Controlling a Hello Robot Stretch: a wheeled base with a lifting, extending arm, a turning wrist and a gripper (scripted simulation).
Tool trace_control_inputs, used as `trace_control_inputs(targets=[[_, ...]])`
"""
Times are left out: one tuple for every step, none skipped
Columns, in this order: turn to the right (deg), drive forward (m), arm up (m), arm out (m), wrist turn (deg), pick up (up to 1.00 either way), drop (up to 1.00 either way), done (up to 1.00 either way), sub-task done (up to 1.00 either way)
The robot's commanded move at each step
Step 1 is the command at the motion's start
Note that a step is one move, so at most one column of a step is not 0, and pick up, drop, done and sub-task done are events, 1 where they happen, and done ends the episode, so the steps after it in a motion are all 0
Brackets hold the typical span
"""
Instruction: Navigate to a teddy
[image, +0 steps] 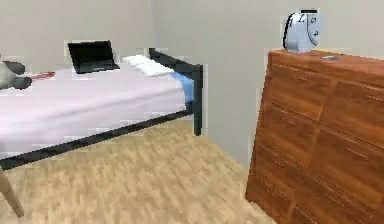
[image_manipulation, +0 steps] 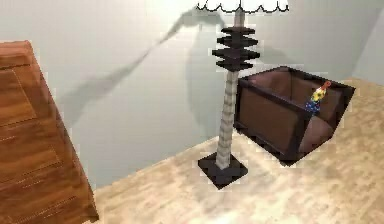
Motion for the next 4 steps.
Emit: trace_control_inputs(targets=[[0.0, 0.5, 0.0, 0.0, 0.0, 0.0, 0.0, 0.0, 0.0], [-45.0, 0.0, 0.0, 0.0, 0.0, 0.0, 0.0, 0.0, 0.0], [0.0, 0.8, 0.0, 0.0, 0.0, 0.0, 0.0, 0.0, 0.0], [-9.0, 0.0, 0.0, 0.0, 0.0, 0.0, 0.0, 0.0, 0.0]])
